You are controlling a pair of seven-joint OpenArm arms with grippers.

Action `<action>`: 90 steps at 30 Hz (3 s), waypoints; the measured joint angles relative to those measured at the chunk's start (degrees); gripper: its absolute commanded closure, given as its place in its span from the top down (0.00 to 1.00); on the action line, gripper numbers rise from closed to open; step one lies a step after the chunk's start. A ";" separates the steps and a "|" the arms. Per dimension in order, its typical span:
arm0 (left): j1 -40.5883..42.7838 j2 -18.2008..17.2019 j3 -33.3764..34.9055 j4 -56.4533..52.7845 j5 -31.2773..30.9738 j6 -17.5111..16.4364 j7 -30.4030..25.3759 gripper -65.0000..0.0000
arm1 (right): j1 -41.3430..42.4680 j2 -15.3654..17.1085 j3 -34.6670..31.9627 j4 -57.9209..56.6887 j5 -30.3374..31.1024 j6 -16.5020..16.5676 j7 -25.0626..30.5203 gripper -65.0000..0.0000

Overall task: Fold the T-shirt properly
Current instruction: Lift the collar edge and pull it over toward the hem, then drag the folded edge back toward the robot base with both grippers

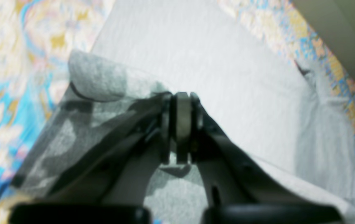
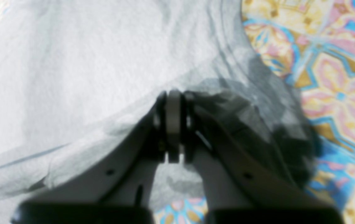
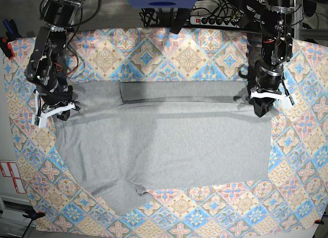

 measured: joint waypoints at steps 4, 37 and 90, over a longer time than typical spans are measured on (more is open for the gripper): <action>-2.14 0.20 0.02 -2.89 -0.17 -0.17 0.24 0.00 | 3.69 0.00 0.00 -5.33 -0.24 0.15 0.00 0.00; 8.68 0.15 -4.00 5.05 -7.54 0.83 2.60 0.27 | -4.50 0.35 5.90 1.33 -0.74 -0.50 0.22 0.36; -1.66 1.70 -2.51 -12.22 -33.62 3.76 8.55 0.00 | -7.15 -2.03 9.62 -1.84 12.59 -0.09 -7.76 0.36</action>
